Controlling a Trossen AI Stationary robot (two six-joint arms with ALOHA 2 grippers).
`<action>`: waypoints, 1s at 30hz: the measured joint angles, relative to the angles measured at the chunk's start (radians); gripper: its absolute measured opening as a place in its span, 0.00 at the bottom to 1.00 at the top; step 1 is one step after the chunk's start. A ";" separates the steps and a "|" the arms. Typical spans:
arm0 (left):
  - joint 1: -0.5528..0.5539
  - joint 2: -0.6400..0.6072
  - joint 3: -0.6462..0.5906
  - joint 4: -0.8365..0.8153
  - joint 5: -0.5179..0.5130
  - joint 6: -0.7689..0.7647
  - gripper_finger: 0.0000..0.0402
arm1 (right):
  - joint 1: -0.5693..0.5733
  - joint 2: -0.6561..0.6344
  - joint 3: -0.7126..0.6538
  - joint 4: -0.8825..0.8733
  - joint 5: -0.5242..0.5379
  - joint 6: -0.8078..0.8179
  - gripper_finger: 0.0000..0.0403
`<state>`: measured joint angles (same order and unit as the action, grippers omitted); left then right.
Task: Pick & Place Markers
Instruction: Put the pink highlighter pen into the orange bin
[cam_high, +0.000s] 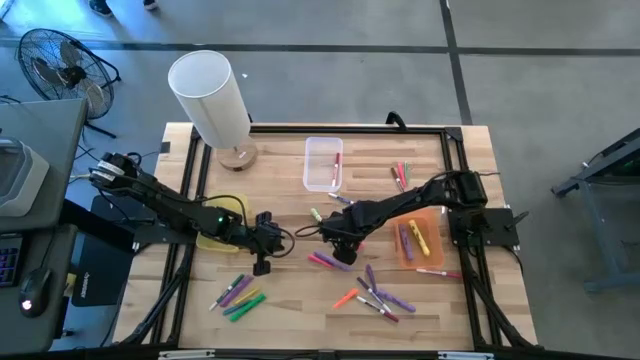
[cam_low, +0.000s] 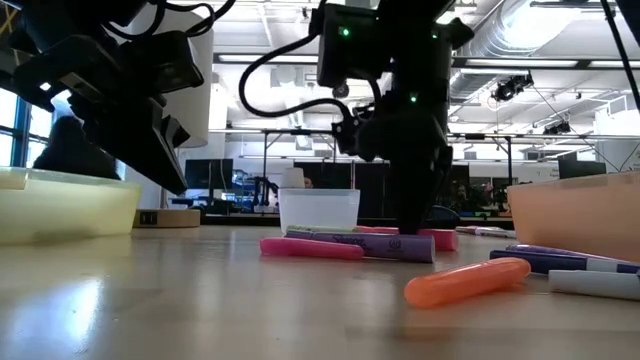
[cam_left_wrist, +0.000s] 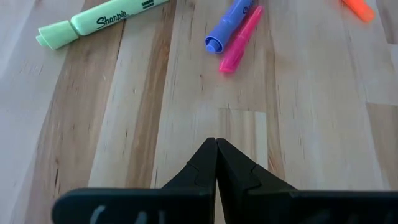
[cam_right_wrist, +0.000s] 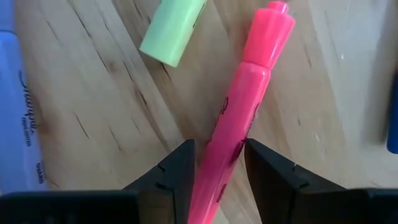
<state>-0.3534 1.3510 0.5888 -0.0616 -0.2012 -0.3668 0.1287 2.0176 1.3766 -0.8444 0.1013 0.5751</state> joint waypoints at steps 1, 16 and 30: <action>0.000 0.000 0.000 0.000 0.000 0.000 0.00 | 0.000 0.004 0.000 0.000 0.000 0.000 0.32; 0.000 0.000 0.000 0.001 -0.003 0.000 0.00 | 0.002 0.066 0.006 -0.007 -0.027 0.031 0.14; 0.000 0.000 0.000 0.009 -0.002 0.000 0.00 | 0.030 -0.167 -0.003 -0.213 0.122 0.194 0.15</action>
<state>-0.3534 1.3510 0.5888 -0.0525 -0.2035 -0.3672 0.1590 1.8503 1.3734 -1.0574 0.2232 0.7693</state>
